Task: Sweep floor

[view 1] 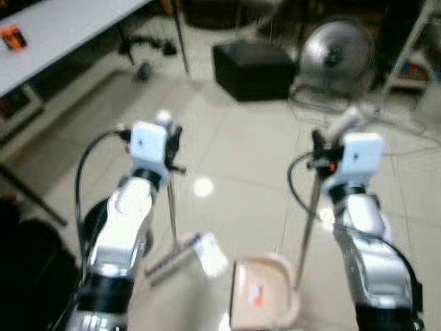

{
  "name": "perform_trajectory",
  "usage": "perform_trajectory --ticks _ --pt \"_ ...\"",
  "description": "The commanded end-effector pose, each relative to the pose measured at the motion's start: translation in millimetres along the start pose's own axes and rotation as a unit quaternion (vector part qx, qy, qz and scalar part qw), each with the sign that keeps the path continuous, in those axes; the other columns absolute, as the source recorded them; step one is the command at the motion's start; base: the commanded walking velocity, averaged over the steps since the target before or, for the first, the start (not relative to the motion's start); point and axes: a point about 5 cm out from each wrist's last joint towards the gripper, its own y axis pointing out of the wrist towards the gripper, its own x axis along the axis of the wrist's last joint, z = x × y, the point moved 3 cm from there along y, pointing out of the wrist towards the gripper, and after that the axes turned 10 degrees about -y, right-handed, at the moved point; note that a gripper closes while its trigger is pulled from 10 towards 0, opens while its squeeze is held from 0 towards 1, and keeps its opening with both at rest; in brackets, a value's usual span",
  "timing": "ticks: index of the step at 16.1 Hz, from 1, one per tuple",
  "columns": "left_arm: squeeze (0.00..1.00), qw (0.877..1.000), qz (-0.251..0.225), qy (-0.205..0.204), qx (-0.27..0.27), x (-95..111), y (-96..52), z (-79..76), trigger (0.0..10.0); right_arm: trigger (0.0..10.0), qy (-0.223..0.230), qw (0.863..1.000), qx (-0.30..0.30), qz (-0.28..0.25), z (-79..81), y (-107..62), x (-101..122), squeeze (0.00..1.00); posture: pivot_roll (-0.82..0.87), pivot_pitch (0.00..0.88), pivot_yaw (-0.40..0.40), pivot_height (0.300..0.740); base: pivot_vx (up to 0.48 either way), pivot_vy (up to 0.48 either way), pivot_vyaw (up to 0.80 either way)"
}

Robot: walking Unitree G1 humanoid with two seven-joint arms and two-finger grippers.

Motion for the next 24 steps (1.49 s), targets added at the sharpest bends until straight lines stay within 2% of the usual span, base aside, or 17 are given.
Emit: perform_trajectory --ticks 1,3,10,14,18,20,24 --pt "0.00 1.000 -0.008 0.008 0.015 4 -1.2 9.2 10.0 10.0 -0.009 1.000 0.009 -0.019 5.3 4.6 11 0.00 -0.06 0.028 0.074 0.740 0.368 0.000 0.43" --pt "0.00 1.000 -0.008 0.008 0.013 3 -1.4 8.6 10.0 10.0 -0.008 1.000 0.002 -0.024 3.6 4.2 12 0.00 -0.06 0.029 0.076 0.740 0.369 0.000 0.68" --pt "0.00 1.000 -0.003 0.005 0.000 1 -0.3 3.3 10.0 10.0 0.009 1.000 -0.022 -0.016 -5.7 1.0 9 0.00 -0.07 0.042 0.083 0.740 0.363 0.000 0.00" --pt "0.00 1.000 0.001 0.004 -0.008 -1 0.8 0.3 10.0 10.0 0.015 0.999 -0.027 -0.011 -7.6 -0.8 7 0.00 -0.07 0.042 0.083 0.740 0.349 0.000 -0.77" --pt "0.00 1.000 0.000 0.004 -0.003 0 1.3 2.6 10.0 10.0 0.007 1.000 -0.021 -0.013 -4.6 0.2 7 0.00 -0.06 0.066 0.090 0.740 0.330 0.000 0.00" --pt "0.00 1.000 -0.002 0.001 0.015 0 1.4 8.9 10.0 10.0 -0.007 1.000 -0.012 -0.023 0.6 2.7 7 0.00 -0.05 0.088 0.096 0.740 0.000 0.000 0.00" --pt "0.00 1.000 0.006 0.021 0.022 -2 0.7 11.6 10.0 10.0 -0.030 0.999 -0.004 -0.032 4.7 4.8 -3 0.00 -0.03 0.141 0.118 0.740 0.000 0.000 0.00"
